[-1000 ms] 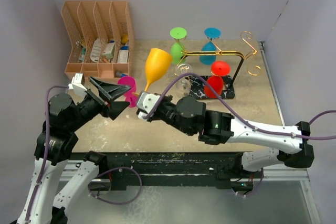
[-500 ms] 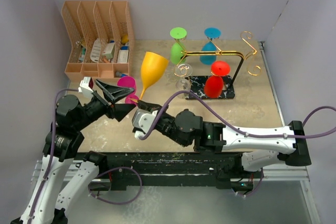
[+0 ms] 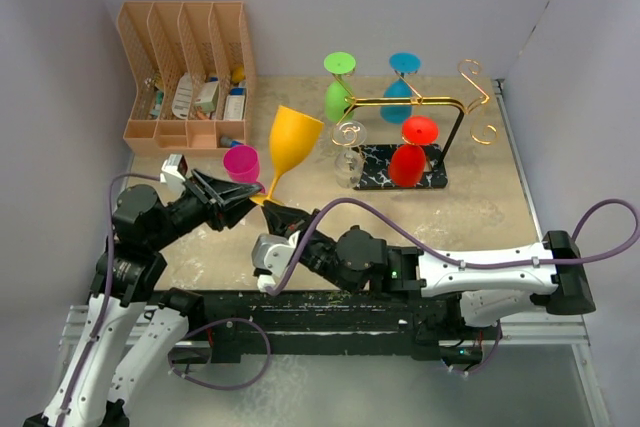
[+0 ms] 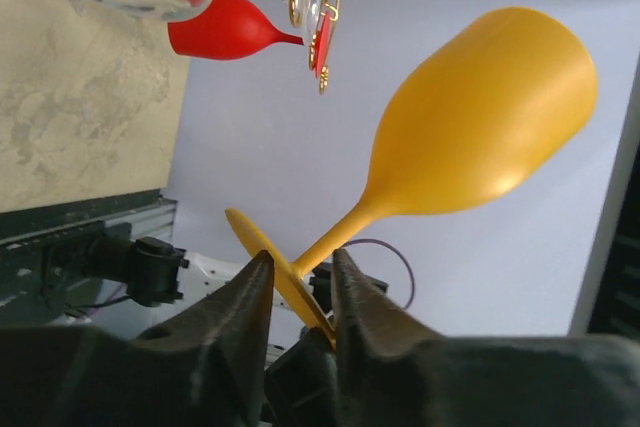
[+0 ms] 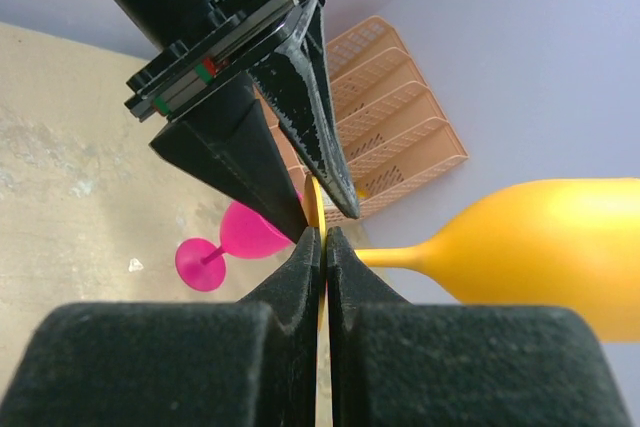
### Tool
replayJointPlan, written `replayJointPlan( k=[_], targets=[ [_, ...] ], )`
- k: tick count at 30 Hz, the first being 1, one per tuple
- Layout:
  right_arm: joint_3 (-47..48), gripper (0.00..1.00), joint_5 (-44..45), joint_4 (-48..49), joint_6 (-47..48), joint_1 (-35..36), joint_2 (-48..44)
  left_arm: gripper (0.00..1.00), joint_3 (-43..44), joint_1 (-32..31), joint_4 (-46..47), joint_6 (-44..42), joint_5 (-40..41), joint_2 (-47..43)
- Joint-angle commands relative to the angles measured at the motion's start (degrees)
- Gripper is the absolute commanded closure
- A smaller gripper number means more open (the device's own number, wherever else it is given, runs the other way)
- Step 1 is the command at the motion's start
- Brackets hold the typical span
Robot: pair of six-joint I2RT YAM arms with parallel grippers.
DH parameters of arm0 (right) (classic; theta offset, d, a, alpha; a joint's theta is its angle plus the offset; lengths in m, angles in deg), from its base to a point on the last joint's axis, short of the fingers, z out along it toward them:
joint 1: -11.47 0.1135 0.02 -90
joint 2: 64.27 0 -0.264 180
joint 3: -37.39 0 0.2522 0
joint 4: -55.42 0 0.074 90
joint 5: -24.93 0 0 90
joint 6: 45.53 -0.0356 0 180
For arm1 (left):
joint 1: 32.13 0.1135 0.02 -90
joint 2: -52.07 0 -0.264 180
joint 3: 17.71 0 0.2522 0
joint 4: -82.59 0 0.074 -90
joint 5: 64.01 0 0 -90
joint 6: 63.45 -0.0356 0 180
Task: Take the wine glass off the wine glass rack
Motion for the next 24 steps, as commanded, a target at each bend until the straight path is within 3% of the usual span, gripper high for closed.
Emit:
replayJointPlan(
  k=[1, 7, 10, 16, 20, 24],
  targets=[
    [-0.5, 1.0, -0.1, 4.3, 1.4, 1.2, -1.8, 0.75, -2.1, -0.1, 8.3, 2.3, -1.5, -0.9],
    [-0.7, 0.98, 0.6, 2.2, 0.7, 2.2, -2.2, 0.91, -5.4, -0.1, 12.8, 2.7, -1.9, -1.5],
    [0.3, 0.77, 2.5, -2.1, -2.2, 3.0, -3.0, 0.97, -7.1, -0.1, 14.1, 2.1, -1.1, -2.4],
    [1.5, 0.48, 6.7, -13.7, -13.4, 4.9, -9.0, 1.0, -11.8, -0.1, 18.8, 0.1, 3.1, -5.5],
    [7.7, 0.45, 8.7, -29.3, -26.8, 5.0, -12.6, 1.0, -13.4, -0.1, 17.7, -7.3, 8.8, -9.0],
    [17.4, 0.49, 9.6, -48.2, -40.4, 5.0, -12.4, 1.0, -14.3, -0.1, 12.3, -15.5, 16.1, -17.2]
  ],
)
